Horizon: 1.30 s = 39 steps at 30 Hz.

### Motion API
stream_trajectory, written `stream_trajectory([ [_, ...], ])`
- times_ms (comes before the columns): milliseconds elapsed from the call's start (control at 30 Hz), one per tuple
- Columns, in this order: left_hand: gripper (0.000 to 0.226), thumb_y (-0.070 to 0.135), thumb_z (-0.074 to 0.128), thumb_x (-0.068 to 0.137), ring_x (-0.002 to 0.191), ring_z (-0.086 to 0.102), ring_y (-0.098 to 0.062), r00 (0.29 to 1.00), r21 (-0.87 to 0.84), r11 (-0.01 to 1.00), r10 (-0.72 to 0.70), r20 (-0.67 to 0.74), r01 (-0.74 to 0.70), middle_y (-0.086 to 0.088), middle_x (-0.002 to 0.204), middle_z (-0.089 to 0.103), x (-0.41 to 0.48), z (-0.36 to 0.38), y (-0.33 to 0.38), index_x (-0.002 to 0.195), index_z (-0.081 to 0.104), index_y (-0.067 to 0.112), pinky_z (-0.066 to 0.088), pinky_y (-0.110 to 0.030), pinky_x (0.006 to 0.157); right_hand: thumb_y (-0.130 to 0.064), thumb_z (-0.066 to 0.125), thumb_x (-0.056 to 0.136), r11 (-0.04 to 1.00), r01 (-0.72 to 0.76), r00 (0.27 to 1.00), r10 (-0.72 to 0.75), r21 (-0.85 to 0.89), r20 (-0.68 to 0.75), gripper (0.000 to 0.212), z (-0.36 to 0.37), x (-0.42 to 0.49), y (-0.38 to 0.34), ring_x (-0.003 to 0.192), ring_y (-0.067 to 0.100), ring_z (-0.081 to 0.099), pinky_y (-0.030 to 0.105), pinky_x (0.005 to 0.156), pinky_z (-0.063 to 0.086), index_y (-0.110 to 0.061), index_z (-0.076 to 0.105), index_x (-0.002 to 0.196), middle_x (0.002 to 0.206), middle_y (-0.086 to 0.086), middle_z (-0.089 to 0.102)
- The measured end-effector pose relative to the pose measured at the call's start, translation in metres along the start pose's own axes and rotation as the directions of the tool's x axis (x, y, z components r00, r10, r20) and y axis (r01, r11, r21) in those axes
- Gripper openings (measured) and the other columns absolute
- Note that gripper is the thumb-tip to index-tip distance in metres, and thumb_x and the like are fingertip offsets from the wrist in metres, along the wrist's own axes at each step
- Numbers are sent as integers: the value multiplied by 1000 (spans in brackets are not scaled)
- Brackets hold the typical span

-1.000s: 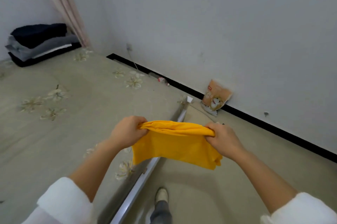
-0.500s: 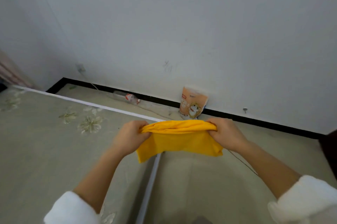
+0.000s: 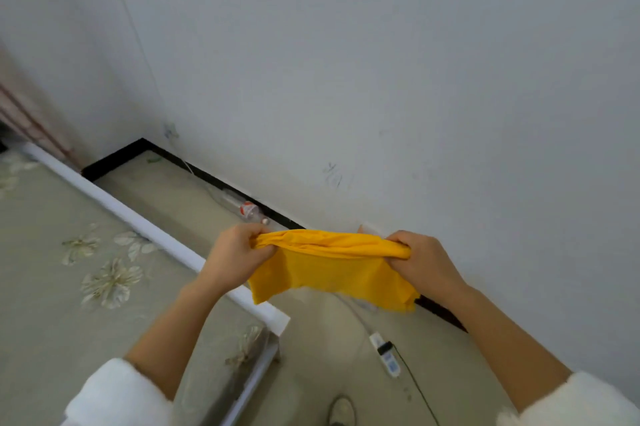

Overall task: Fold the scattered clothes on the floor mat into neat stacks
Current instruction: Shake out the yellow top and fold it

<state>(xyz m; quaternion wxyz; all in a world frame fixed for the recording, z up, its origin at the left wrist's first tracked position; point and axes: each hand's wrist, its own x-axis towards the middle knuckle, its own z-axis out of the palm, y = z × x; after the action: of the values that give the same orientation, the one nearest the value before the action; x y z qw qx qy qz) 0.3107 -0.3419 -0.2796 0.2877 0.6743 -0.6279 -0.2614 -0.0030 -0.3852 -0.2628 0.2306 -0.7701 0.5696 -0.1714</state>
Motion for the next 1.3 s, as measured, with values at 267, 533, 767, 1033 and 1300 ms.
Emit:
stream_trajectory([
  [267, 28, 19, 67, 84, 70, 57, 6, 968, -46, 989, -145, -205, 139, 17, 72, 63, 109, 2, 12, 78, 59, 45, 44, -16, 58, -5, 72, 79, 939, 318, 943, -328, -131, -58, 16, -26, 170, 21, 74, 26, 65, 45, 75, 51, -10, 72, 94, 85, 7, 72],
  [533, 17, 16, 67, 83, 72, 58, -1, 902, -48, 971, -236, -363, 235, 15, 76, 62, 203, -32, -43, 87, 67, 32, 46, -22, 61, -2, 73, 77, 840, 527, 850, -523, -126, 65, 19, 15, 331, -4, 79, 28, 67, 47, 80, 47, -8, 72, 95, 88, 6, 73],
  [767, 13, 14, 69, 84, 74, 57, -8, 837, -52, 940, -326, -441, 338, 13, 78, 60, 265, -88, -100, 94, 73, 22, 41, -18, 65, -6, 70, 82, 785, 616, 783, -600, -66, 167, 18, 56, 466, -70, 87, 26, 65, 41, 90, 39, -11, 71, 99, 93, 4, 72],
  [1033, 14, 18, 68, 85, 77, 59, -9, 657, -138, 859, -472, -588, 493, 6, 84, 66, 314, -174, -174, 95, 73, 26, 42, -16, 64, -19, 61, 90, 695, 719, 669, -688, -12, 281, 17, 137, 596, -180, 91, 21, 61, 34, 92, 33, -18, 68, 105, 97, 1, 71],
  [1300, 18, 14, 66, 81, 69, 59, 0, 455, -277, 761, -592, -665, 586, 17, 74, 64, 363, -280, -283, 88, 71, 30, 37, -12, 56, -25, 63, 88, 599, 785, 526, -780, 160, 339, 13, 241, 720, -323, 78, 12, 57, 35, 84, 44, -22, 69, 100, 90, -2, 70],
])
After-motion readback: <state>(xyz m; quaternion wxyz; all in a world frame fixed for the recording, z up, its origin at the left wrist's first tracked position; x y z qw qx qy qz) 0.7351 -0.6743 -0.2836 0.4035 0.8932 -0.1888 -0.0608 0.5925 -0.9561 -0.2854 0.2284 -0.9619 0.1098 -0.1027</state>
